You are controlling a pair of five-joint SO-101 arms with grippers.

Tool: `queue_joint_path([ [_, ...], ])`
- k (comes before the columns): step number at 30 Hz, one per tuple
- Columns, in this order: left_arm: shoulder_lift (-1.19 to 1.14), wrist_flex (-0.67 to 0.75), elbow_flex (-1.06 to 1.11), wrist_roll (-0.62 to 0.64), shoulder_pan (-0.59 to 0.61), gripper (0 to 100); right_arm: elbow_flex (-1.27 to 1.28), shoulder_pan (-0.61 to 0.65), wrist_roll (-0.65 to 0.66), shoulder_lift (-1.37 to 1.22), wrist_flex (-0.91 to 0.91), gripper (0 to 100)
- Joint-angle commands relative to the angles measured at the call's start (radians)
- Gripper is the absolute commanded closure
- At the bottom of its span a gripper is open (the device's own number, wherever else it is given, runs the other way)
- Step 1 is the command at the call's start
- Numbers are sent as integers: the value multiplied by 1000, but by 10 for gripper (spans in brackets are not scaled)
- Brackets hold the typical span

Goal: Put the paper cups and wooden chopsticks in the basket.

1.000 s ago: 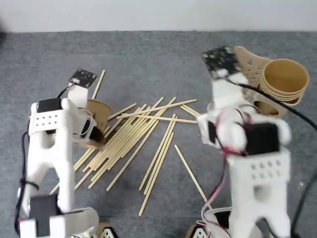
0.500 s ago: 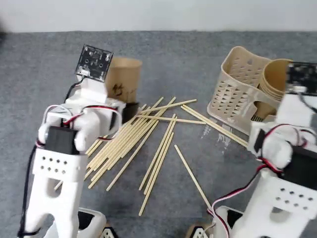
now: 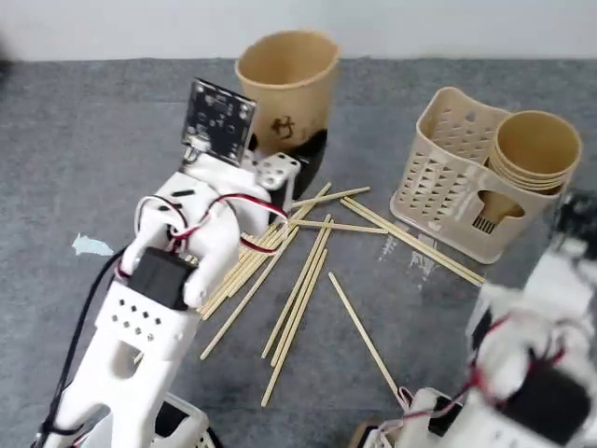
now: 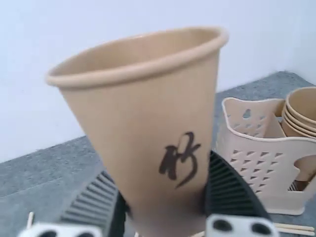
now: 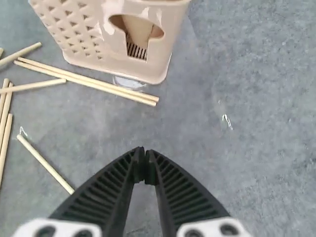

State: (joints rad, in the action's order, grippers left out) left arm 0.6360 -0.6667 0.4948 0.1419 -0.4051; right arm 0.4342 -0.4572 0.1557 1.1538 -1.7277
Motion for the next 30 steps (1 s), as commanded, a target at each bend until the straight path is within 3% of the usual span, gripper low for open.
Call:
queue_joint_path([
  [1,35,80,22,12,-20,898,129,-10,11,159,51,990],
  [7,37,287,140,89,-49,898,281,-10,11,337,62,990],
  [10,41,310,162,118,-49,882,290,-10,11,352,85,990],
  [16,41,81,160,124,-72,731,290,-4,11,352,185,990],
  [23,34,-124,168,126,-64,679,288,-1,11,351,266,990],
  [30,43,-279,160,126,-58,598,282,125,75,228,278,990],
])
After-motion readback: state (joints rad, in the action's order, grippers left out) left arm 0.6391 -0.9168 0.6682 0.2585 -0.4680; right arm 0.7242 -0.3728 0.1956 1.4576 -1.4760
